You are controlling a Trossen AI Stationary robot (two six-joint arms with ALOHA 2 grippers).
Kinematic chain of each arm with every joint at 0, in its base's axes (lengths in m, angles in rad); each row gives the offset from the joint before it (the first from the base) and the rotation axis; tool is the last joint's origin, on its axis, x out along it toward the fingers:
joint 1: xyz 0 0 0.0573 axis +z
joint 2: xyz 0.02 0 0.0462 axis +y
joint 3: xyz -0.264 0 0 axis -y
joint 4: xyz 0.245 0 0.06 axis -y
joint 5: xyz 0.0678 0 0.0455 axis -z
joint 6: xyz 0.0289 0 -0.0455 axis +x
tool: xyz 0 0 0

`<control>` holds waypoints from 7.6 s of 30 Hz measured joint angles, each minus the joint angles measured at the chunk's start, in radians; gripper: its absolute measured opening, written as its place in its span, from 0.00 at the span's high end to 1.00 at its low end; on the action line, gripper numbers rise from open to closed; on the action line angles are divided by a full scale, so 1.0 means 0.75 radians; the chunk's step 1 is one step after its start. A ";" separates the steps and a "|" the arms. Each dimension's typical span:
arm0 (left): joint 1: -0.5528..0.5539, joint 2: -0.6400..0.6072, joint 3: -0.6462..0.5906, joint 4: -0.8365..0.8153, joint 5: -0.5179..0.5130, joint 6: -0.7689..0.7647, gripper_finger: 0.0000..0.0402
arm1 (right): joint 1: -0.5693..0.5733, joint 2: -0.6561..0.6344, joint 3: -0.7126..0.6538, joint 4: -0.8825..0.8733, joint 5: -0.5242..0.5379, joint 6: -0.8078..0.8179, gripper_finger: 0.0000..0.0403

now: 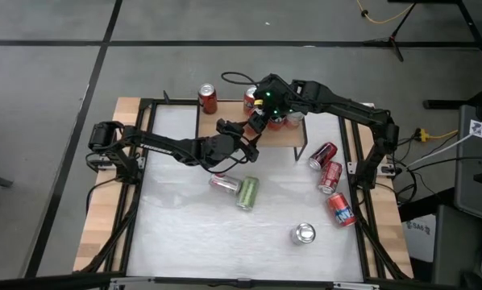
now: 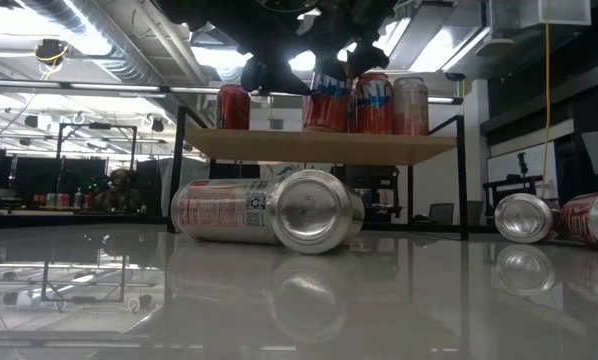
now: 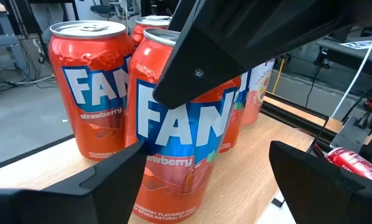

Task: Place canned beverage on shelf
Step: Put the orange soda can aligned with the other soda can on the shelf, then put the green soda can on the shelf

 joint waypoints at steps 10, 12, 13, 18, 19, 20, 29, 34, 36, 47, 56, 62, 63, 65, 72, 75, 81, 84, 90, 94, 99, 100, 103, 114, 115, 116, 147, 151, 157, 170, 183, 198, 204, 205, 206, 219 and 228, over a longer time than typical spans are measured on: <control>0.000 0.001 0.000 -0.002 0.001 -0.001 0.18 | 0.000 0.000 0.000 0.000 0.000 -0.004 0.29; 0.000 0.001 0.000 -0.002 0.002 -0.001 0.18 | 0.000 0.000 0.000 0.000 0.000 -0.008 0.26; -0.001 0.001 0.000 -0.002 0.005 -0.001 0.18 | 0.000 0.000 0.000 0.001 0.000 -0.008 0.24; 0.001 0.002 0.000 -0.028 0.011 -0.001 0.18 | 0.001 0.000 0.000 0.006 -0.013 -0.007 0.13; 0.001 0.002 0.000 -0.036 0.010 -0.002 0.18 | 0.001 0.000 0.000 0.005 -0.012 -0.008 0.12; 0.000 0.002 0.000 -0.048 0.010 -0.002 0.18 | 0.001 0.000 0.000 0.005 -0.012 -0.008 0.11; 0.000 0.002 0.001 -0.074 0.003 0.006 0.18 | 0.001 -0.011 0.000 0.003 -0.002 -0.012 0.10; -0.011 0.002 0.001 -0.079 0.001 0.007 0.18 | 0.000 -0.078 0.000 0.006 0.022 -0.077 0.10; -0.027 0.002 0.000 -0.091 0.000 0.007 0.18 | 0.000 -0.118 0.000 0.004 0.041 -0.082 0.10; -0.188 0.002 0.000 -0.192 0.020 0.009 0.18 | 0.112 -0.341 0.000 -0.105 0.052 -0.185 0.10; -0.182 0.061 0.001 -0.067 0.235 0.060 0.18 | 0.503 -0.363 -0.008 -0.155 0.383 -0.190 0.10; -0.138 0.127 0.001 0.076 0.229 0.180 0.18 | 0.691 -0.343 -0.008 -0.194 0.461 -0.187 0.10; -0.124 0.127 0.001 0.078 0.225 0.182 0.18 | 0.712 -0.343 -0.008 -0.195 0.464 -0.187 0.10; -0.094 0.127 0.001 0.083 0.224 0.182 0.18 | 0.739 -0.343 -0.008 -0.194 0.467 -0.186 0.10; 0.003 0.136 0.001 0.122 0.340 0.175 0.18 | 0.751 -0.340 -0.008 -0.179 0.471 -0.185 0.10; 0.022 0.145 0.001 0.120 0.350 0.160 0.18 | 0.750 -0.340 -0.008 -0.179 0.509 -0.184 0.10; 0.059 0.153 0.001 0.132 0.350 0.144 0.18 | 0.751 -0.340 -0.008 -0.180 0.523 -0.184 0.10; 0.080 0.153 0.001 0.136 0.350 0.143 0.18 | 0.751 -0.340 -0.008 -0.180 0.523 -0.184 0.10; 0.119 0.153 0.001 0.139 0.378 0.143 0.18 | 0.751 -0.340 -0.008 -0.187 0.523 -0.184 0.10; 0.123 0.153 0.001 0.140 0.409 0.141 0.18 | 0.751 -0.340 -0.008 -0.198 0.523 -0.184 0.10; 0.083 0.153 0.001 0.140 0.466 0.110 0.18 | 0.751 -0.340 -0.008 -0.213 0.523 -0.184 0.10; 0.069 0.153 0.001 0.140 0.468 0.111 0.18 | 0.751 -0.340 -0.008 -0.216 0.523 -0.184 0.10; 0.025 0.153 0.001 0.139 0.469 0.110 0.18 | 0.751 -0.340 -0.008 -0.232 0.523 -0.181 0.10; -0.139 0.008 -0.001 0.034 0.522 0.112 0.18 | 0.753 -0.340 -0.016 -0.545 0.407 0.089 0.10; -0.153 -0.005 -0.001 0.007 0.524 0.112 0.18 | 0.753 -0.340 -0.025 -0.544 0.386 0.102 0.10; -0.167 -0.020 -0.001 -0.010 0.526 0.112 0.18 | 0.753 -0.340 -0.034 -0.550 0.357 0.116 0.10; -0.369 -0.112 0.000 -0.377 0.514 -0.060 0.18 | 1.188 -0.339 -0.390 -0.209 0.193 0.791 0.10; -0.376 -0.112 0.000 -0.460 0.513 -0.238 0.18 | 1.183 -0.340 -0.442 -0.110 0.294 0.791 0.10; -0.413 -0.111 0.000 -0.645 0.513 -0.588 0.18 | 1.149 -0.340 -0.499 -0.060 0.356 0.791 0.10; -0.475 0.036 0.000 -0.578 0.275 -0.900 0.18 | 1.017 -0.340 -0.515 -0.070 0.450 0.727 0.10; -0.496 0.222 0.000 -0.522 0.232 -1.118 0.18 | 0.986 -0.340 -0.515 -0.072 0.533 0.648 0.10; -0.492 0.336 0.002 -0.460 0.233 -1.133 0.18 | 0.986 -0.340 -0.514 -0.072 0.597 0.579 0.10; -0.493 0.386 0.006 -0.427 0.249 -1.162 0.18 | 0.986 -0.330 -0.512 -0.072 0.596 0.546 0.10; -0.493 0.390 0.006 -0.426 0.257 -1.161 0.18 | 0.986 -0.326 -0.512 -0.073 0.595 0.546 0.10; -0.493 0.392 0.005 -0.422 0.263 -1.158 0.18 | 0.986 -0.321 -0.512 -0.076 0.592 0.542 0.10; -0.495 0.400 -0.002 -0.427 0.343 -0.936 0.18 | 0.986 -0.150 -0.513 -0.075 0.379 0.404 0.10; -0.495 0.400 -0.002 -0.392 0.287 -0.792 0.18 | 0.986 -0.146 -0.513 -0.073 0.341 0.340 0.10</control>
